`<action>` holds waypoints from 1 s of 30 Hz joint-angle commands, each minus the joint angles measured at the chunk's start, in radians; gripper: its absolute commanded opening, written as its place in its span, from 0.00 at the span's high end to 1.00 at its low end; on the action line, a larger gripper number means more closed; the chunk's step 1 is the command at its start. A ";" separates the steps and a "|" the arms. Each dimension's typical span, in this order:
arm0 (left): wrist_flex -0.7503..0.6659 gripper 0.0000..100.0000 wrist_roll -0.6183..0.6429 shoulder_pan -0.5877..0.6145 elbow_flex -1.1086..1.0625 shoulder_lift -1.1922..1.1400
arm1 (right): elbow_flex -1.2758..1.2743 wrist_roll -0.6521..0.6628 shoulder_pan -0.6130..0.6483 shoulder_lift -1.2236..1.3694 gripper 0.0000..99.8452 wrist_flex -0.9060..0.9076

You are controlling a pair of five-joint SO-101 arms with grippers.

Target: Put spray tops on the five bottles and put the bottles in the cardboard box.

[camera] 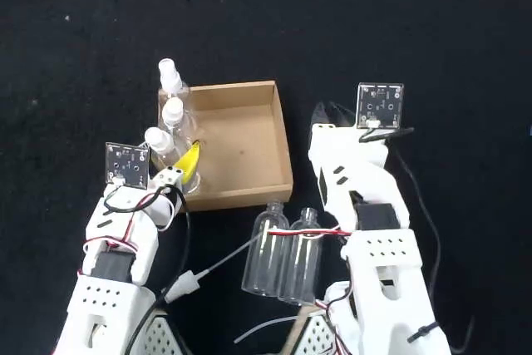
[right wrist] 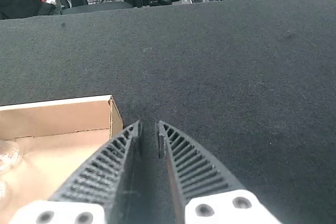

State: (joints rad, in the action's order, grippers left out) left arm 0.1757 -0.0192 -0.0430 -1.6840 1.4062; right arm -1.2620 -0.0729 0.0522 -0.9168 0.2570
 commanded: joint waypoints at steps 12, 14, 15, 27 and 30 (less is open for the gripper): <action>0.005 0.69 0.002 0.005 -0.022 0.002 | -0.001 0.008 -0.014 -0.015 0.97 -0.026; 0.005 0.69 0.003 0.002 -0.018 0.002 | -0.001 0.008 -0.014 -0.015 0.97 -0.026; 0.005 0.69 0.003 0.002 -0.016 0.002 | -0.001 0.008 -0.014 -0.015 0.97 -0.026; 0.585 0.69 0.097 -0.002 0.363 0.002 | -0.001 0.008 -0.012 -0.015 0.97 -0.026; 0.618 0.69 0.097 0.008 0.372 0.002 | -0.002 0.008 -0.012 -0.015 0.97 -0.025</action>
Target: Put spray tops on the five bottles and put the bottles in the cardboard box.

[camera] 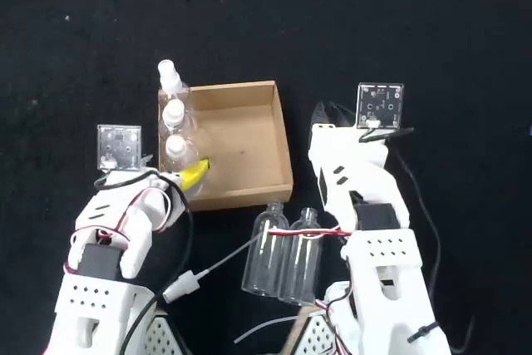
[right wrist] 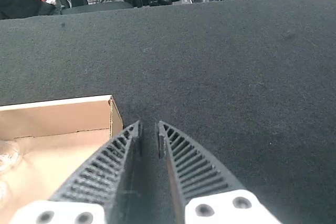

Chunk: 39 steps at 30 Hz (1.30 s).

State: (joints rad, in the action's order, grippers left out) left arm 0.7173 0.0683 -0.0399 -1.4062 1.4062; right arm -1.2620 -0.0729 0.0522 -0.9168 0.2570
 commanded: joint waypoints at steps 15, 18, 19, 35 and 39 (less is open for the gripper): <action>0.631 0.69 0.009 0.010 0.387 0.002 | 0.005 0.008 -0.015 -0.015 0.97 0.014; 0.715 0.69 0.009 0.012 0.397 0.002 | 0.018 0.008 -0.015 -0.021 0.97 0.055; 0.723 0.69 0.009 0.012 0.392 0.002 | 0.024 0.008 -0.015 -0.019 0.97 0.069; 0.609 0.69 -0.222 0.490 0.337 -0.002 | 0.200 0.006 0.038 -0.013 0.96 0.362; 0.480 0.69 -0.087 0.615 0.272 -0.002 | 0.275 0.003 0.110 -0.012 0.96 0.479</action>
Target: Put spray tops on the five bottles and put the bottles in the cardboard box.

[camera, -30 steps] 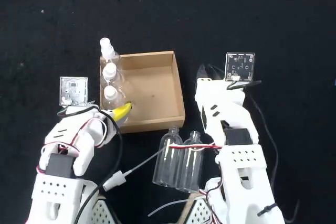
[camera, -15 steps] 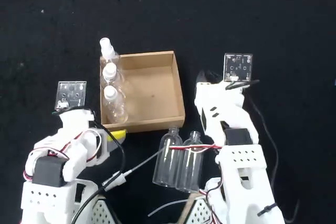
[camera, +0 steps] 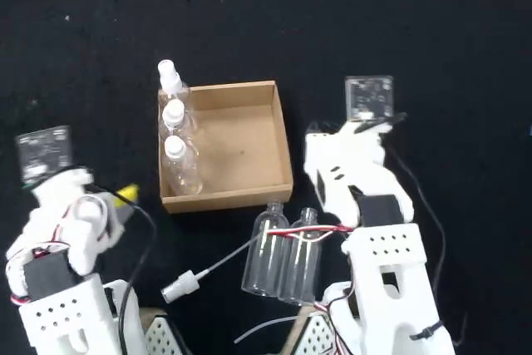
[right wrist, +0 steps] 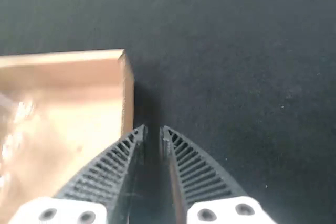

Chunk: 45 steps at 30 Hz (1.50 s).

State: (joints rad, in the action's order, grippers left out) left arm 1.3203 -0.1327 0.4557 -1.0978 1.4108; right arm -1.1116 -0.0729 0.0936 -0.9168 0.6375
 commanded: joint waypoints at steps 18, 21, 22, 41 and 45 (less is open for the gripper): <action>-0.540 0.69 0.373 0.251 -0.357 -0.003 | 0.521 0.008 -0.054 0.590 0.97 0.311; -0.542 0.69 0.373 0.249 -0.360 -0.003 | 0.602 0.008 -0.054 0.707 0.97 0.367; -0.542 0.69 0.371 0.249 -0.360 -0.003 | 0.621 0.008 -0.052 0.740 0.97 0.377; -0.543 0.69 0.365 0.252 -0.360 -0.003 | 0.657 -0.002 0.092 0.854 0.97 0.433; -0.543 0.69 0.365 0.251 -0.360 -0.003 | 0.653 -0.009 0.123 0.854 0.97 0.433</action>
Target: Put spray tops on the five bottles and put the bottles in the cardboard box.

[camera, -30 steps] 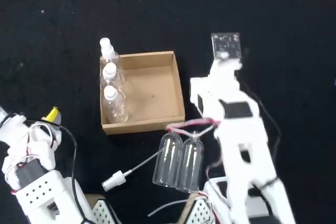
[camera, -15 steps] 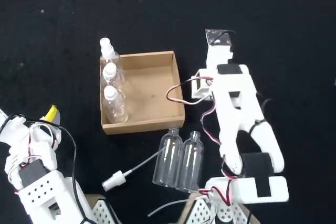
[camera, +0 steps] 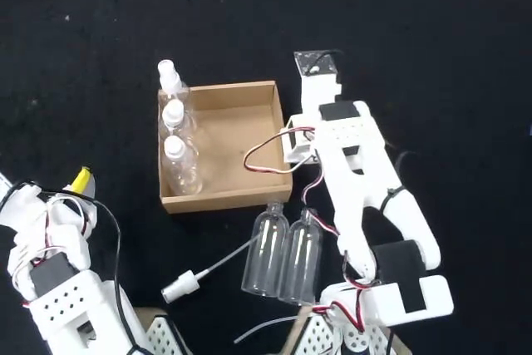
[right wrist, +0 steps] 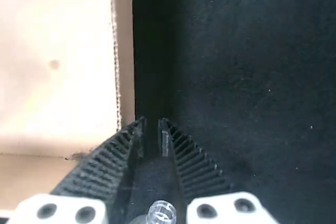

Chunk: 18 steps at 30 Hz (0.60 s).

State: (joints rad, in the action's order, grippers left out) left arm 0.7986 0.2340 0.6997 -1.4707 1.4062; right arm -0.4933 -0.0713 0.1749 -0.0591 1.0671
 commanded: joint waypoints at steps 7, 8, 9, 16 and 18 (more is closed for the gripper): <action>-0.021 0.69 -0.002 0.012 0.013 0.002 | 0.027 -0.037 0.043 -0.005 0.97 0.003; -0.021 0.69 -0.002 0.012 0.013 0.002 | 0.028 -0.037 0.043 -0.007 0.97 0.003; -0.021 0.69 -0.002 0.010 0.013 0.002 | 0.028 -0.037 0.041 -0.013 0.97 0.005; -0.021 0.69 -0.002 0.012 0.012 0.002 | 0.111 -0.028 -0.061 -0.163 0.96 0.160; -0.021 0.69 -0.002 0.012 0.012 0.002 | 0.127 0.018 -0.068 -0.206 0.96 0.216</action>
State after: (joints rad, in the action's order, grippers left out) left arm 0.7986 0.2340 0.6997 -1.4707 1.4062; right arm -0.4534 -0.0990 0.1504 -0.1312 1.1838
